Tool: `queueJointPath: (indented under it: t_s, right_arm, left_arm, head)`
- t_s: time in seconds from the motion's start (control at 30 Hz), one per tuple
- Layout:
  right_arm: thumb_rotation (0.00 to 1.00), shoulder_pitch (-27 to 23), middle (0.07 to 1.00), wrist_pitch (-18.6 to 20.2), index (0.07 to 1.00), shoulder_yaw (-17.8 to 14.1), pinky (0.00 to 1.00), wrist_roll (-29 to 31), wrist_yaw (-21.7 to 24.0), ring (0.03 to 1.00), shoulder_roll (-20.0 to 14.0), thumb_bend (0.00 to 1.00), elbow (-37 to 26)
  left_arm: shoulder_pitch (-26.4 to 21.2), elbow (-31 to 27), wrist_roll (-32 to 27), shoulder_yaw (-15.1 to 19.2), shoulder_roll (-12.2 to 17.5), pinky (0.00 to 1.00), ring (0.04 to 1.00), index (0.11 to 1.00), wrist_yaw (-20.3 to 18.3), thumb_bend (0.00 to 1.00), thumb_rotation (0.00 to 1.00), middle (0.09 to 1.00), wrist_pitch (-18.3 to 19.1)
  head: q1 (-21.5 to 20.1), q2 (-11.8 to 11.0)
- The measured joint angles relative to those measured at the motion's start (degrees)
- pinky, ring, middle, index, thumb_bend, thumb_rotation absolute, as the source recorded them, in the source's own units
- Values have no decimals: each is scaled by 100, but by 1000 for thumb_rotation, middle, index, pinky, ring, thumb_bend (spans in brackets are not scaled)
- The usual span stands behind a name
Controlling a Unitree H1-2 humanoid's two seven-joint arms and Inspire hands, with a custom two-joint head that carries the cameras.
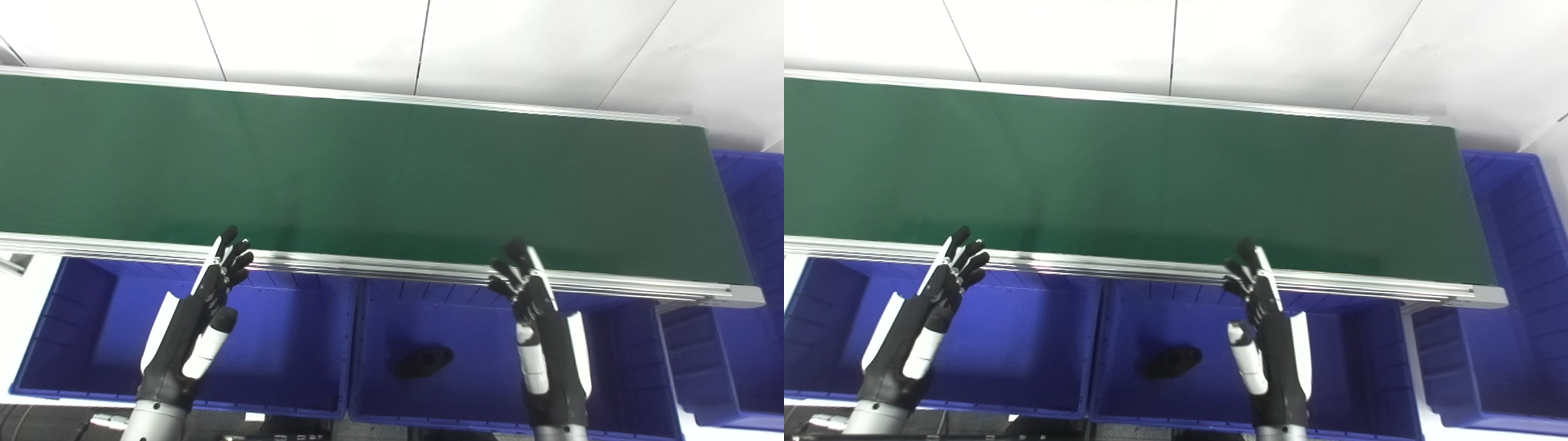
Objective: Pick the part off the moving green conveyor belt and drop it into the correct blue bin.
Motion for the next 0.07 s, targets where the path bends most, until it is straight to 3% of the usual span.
queueJointPath:
  t_s: [0.07]
  right_arm:
    - [998, -3, 987, -71, 1000, 28, 842, 44, -96, 909, -52, 759, 29]
  left_arm:
    - [5, 10, 21, -4, -21, 898, 934, 1000, 7, 720, 947, 967, -55]
  head:
    - [193, -62]
